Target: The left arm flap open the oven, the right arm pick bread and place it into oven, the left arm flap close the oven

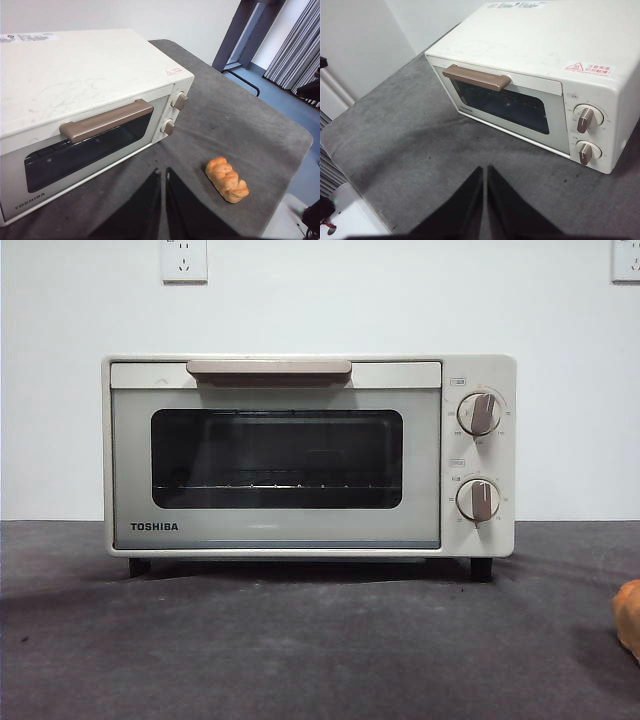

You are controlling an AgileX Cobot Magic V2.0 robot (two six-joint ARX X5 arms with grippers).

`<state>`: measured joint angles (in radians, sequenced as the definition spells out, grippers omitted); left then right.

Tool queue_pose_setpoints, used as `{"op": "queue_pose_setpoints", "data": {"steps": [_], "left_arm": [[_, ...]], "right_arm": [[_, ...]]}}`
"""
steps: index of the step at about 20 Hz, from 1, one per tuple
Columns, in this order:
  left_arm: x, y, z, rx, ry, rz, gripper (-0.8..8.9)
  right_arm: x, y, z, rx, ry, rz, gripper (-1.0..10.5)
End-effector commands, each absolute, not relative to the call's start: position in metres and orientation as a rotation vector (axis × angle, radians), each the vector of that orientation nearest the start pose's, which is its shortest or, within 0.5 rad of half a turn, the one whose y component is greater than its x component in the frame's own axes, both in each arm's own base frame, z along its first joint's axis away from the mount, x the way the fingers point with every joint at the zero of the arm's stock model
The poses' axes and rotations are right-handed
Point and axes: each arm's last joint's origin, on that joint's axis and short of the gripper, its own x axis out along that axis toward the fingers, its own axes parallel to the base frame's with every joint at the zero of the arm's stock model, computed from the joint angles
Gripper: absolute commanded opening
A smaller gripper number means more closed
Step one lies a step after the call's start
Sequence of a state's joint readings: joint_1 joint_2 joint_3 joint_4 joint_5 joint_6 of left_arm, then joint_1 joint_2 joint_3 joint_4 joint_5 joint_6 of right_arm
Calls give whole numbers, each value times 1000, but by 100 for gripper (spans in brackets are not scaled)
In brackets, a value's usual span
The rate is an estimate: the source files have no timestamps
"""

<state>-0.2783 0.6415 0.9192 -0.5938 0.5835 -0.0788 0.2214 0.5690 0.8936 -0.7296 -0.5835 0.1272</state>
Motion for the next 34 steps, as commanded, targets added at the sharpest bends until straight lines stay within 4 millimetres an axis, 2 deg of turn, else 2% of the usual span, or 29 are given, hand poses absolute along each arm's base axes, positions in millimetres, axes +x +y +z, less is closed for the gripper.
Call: {"op": "queue_pose_setpoints", "data": {"steps": [1,7,8,12,14,15,18,22,26,34], "left_arm": [[106,-47,366,-99,308,-859,29],[106,-48,367,-96,289,-861,30],[107,-48,367,-94,291,-861,30],[108,-48,366,-93,304,-860,60],[109,-49,365,-94,310,-859,148],[109,-49,365,-93,308,-857,194],[110,-49,366,-93,305,-853,332],[110,-48,366,-94,306,-853,411],[109,-49,366,-93,306,-859,413],[109,-50,366,-92,303,-866,395]], "right_arm": [[88,37,349,188,448,776,11],[86,35,342,191,527,746,13],[85,35,341,189,543,730,45],[85,34,338,191,574,686,327],[84,34,337,194,583,685,449],[84,34,337,196,589,685,475],[85,34,333,229,649,671,492],[89,35,323,283,795,634,518],[98,36,313,314,937,562,546],[131,40,290,322,1142,334,545]]}}
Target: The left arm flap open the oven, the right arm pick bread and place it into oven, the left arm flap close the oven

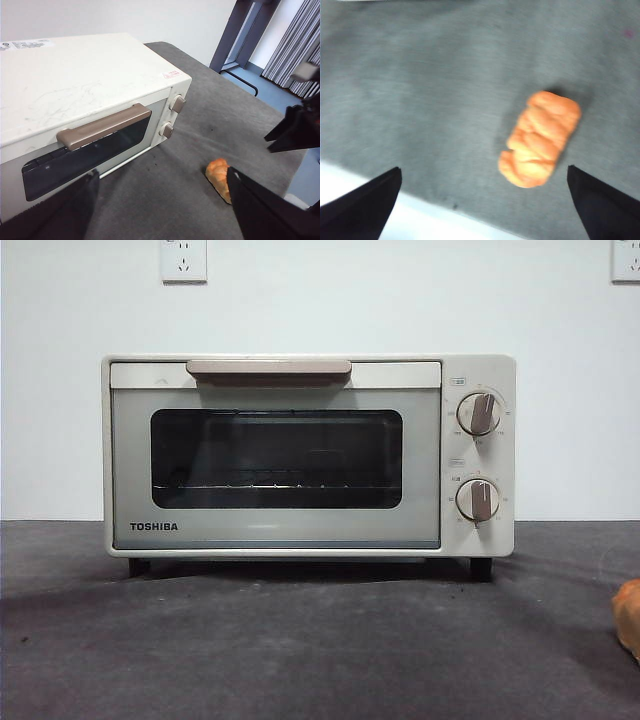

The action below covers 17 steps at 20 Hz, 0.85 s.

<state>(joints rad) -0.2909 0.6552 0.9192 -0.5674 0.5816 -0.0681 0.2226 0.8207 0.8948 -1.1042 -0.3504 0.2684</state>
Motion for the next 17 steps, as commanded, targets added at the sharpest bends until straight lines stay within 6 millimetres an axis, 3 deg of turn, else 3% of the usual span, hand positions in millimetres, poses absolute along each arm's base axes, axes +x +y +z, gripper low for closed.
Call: {"op": "queue_pose_setpoints", "data": {"steps": [1,10,17], "left_arm": [[109,-50,366,-92,303,-866,395],[109,-50,366,-92,303,-866,396],[109,-50,366,-92,303,-866,396]], "right_arm": [[134,40,286,323,1164,322,545],[167,58,217,293,1331,229,545],[188,79,186,207,1399,187,544]]}}
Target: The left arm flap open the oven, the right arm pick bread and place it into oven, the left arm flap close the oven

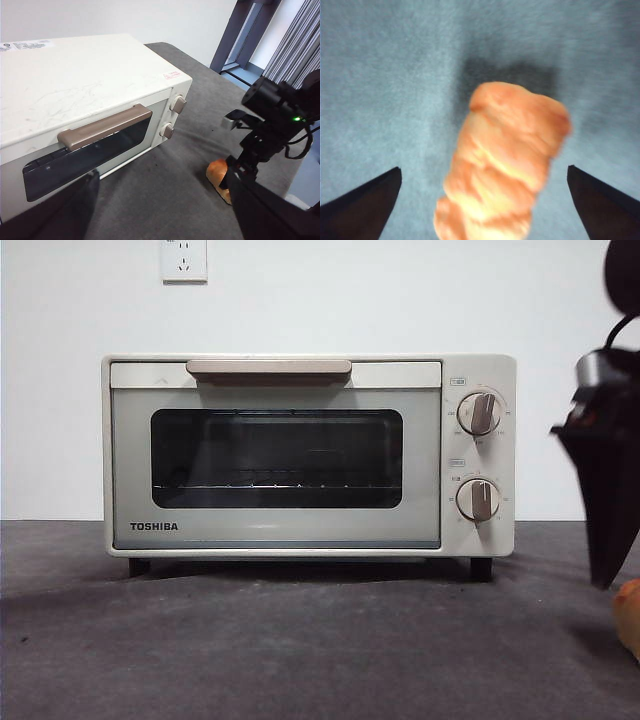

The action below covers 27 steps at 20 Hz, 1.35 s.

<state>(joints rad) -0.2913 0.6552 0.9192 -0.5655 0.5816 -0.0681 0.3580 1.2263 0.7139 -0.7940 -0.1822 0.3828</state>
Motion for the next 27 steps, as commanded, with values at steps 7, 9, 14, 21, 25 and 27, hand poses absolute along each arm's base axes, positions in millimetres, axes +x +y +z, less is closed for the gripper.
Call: {"op": "queue_pose_setpoints", "data": {"steps": [7,9,14,21,25,27], "left_arm": [[109,-50,366,-90,302,-865,390],[109,-50,366,-115,316,-861,304],[126,-57,359,-167,418,-857,265],[194,-92,358,-103,581,-899,19],[233,-121,358,72,588,-880,18],[247,-134,355,144,589,-878,18]], "right_arm": [[192,81,178,182,1434,198,147],[191,81,181,183,1425,201,103],[173,74,231,175,1313,260,101],[118,53,296,187,1056,373,101],[88,43,310,240,927,482,101],[77,39,314,256,876,497,101]]}}
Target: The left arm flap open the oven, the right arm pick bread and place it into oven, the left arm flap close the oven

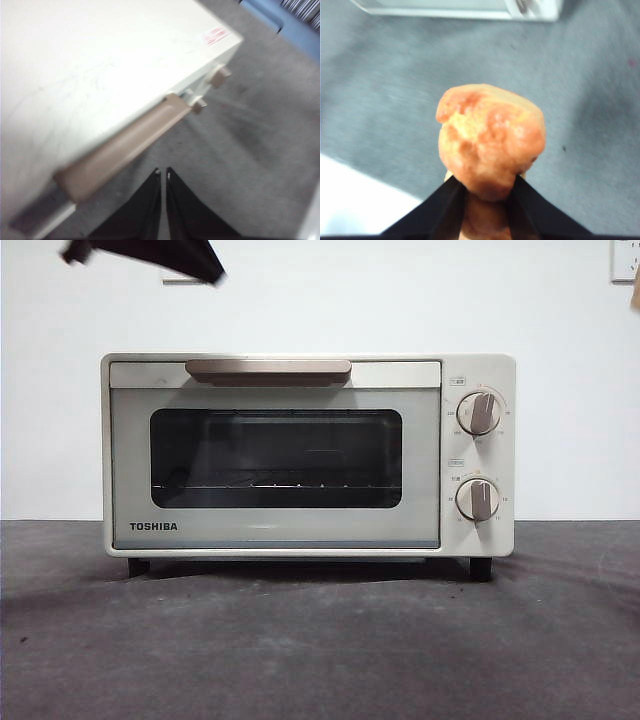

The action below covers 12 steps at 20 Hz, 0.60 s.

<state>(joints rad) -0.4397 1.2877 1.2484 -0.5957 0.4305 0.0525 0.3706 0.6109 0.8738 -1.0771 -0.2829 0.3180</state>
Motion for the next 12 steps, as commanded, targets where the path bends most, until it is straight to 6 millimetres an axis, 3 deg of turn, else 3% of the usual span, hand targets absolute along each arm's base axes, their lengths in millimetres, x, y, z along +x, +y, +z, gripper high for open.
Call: {"op": "queue_pose_setpoints", "data": {"steps": [1,12], "left_arm": [[252,-138,353,176,587,-868,18],[277,-160,330,273,592,-828,18]], "right_arm": [[73,38,315,269,859,497,101],[64,34,318,308,825,499,101]]}}
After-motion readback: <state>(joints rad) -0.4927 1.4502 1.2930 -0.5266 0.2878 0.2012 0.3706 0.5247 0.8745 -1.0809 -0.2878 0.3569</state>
